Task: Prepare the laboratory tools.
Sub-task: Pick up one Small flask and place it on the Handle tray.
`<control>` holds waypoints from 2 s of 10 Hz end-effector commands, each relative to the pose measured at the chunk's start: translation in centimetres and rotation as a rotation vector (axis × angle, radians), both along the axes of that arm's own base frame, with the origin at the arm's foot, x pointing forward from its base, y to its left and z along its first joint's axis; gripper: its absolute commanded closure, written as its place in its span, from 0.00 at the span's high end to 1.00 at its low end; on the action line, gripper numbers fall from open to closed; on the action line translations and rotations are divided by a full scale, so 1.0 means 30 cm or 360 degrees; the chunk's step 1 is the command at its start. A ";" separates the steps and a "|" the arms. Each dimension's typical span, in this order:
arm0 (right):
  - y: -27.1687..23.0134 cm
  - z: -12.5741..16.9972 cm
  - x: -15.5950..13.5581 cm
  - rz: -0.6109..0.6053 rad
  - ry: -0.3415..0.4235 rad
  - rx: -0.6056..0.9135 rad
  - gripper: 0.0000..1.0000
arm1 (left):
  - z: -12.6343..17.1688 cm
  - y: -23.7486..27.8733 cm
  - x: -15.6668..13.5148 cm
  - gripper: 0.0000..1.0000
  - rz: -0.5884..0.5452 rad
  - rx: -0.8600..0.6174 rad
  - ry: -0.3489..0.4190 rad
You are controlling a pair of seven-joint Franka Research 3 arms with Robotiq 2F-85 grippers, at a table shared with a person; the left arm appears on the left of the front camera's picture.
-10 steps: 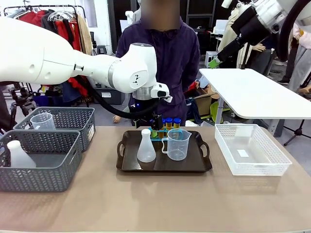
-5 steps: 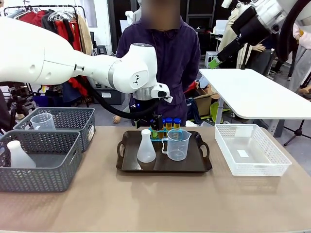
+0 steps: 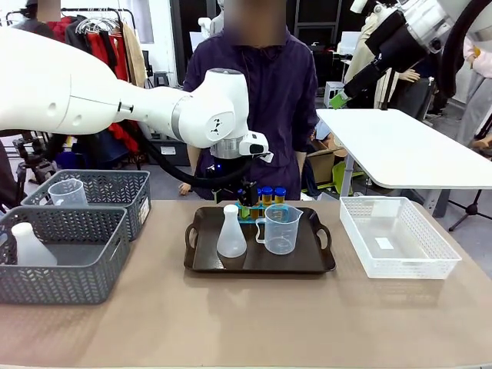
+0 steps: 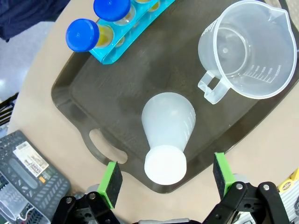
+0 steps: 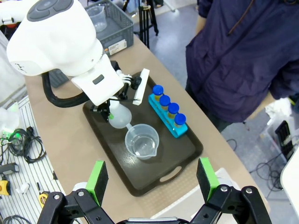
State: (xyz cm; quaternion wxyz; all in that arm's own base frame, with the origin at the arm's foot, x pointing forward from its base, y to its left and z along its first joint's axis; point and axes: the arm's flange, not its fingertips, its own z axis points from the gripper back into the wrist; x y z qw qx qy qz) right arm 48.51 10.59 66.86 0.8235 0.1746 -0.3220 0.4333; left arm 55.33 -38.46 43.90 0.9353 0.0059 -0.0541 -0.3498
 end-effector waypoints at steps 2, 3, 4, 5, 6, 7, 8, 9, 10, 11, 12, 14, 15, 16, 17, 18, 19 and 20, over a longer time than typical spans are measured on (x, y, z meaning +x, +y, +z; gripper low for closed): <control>-0.003 0.003 0.000 0.0004 -0.0002 0.0009 1.00 | 0.042 0.005 -0.015 1.00 -0.0073 -0.0011 -0.0016; -0.003 0.003 0.000 0.0004 -0.0002 0.0009 1.00 | 0.103 0.021 -0.030 1.00 -0.0106 0.0010 -0.0063; -0.003 0.003 0.000 0.0004 -0.0002 0.0009 1.00 | 0.154 0.044 -0.036 1.00 -0.0165 -0.0061 -0.0104; -0.003 0.003 0.000 0.0004 -0.0002 0.0009 1.00 | 0.214 0.067 -0.054 1.00 -0.0178 -0.0088 -0.0154; -0.003 0.003 0.000 0.0004 -0.0002 0.0009 1.00 | 0.270 0.106 -0.052 1.00 -0.0179 -0.0146 -0.0220; -0.003 0.003 0.000 0.0004 -0.0002 0.0009 1.00 | 0.352 0.157 -0.052 1.00 -0.0189 -0.0242 -0.0268; -0.003 0.003 0.000 0.0004 -0.0002 0.0009 1.00 | 0.423 0.189 -0.063 1.00 -0.0191 -0.0285 -0.0327; -0.003 0.003 0.000 0.0004 -0.0002 0.0009 1.00 | 0.492 0.230 -0.070 1.00 -0.0207 -0.0337 -0.0384; -0.003 0.003 0.000 0.0004 -0.0002 0.0009 1.00 | 0.560 0.271 -0.074 1.00 -0.0224 -0.0380 -0.0426; -0.003 0.003 0.000 0.0004 -0.0002 0.0009 1.00 | 0.622 0.322 -0.068 1.00 -0.0223 -0.0431 -0.0498; -0.003 0.003 0.000 0.0004 -0.0002 0.0009 1.00 | 0.677 0.358 -0.075 1.00 -0.0245 -0.0501 -0.0542; -0.003 0.003 0.000 0.0004 -0.0002 0.0009 1.00 | 0.750 0.430 -0.088 1.00 -0.0268 -0.0660 -0.0596; -0.003 0.003 0.000 0.0004 -0.0002 0.0009 1.00 | 0.780 0.470 -0.092 1.00 -0.0266 -0.0723 -0.0617; -0.003 0.003 0.000 0.0004 -0.0002 0.0009 1.00 | 0.801 0.505 -0.094 1.00 -0.0276 -0.0755 -0.0644; -0.003 0.003 0.000 0.0004 -0.0002 0.0009 1.00 | 0.820 0.531 -0.104 1.00 -0.0289 -0.0777 -0.0681; -0.003 0.003 0.000 0.0004 -0.0002 0.0009 1.00 | 0.836 0.556 -0.118 1.00 -0.0309 -0.0811 -0.0698; -0.003 0.003 0.000 0.0004 -0.0002 0.0009 1.00 | 0.844 0.592 -0.115 1.00 -0.0338 -0.0818 -0.0719; -0.003 0.003 0.000 0.0004 -0.0002 0.0009 1.00 | 0.853 0.613 -0.123 1.00 -0.0346 -0.0779 -0.0754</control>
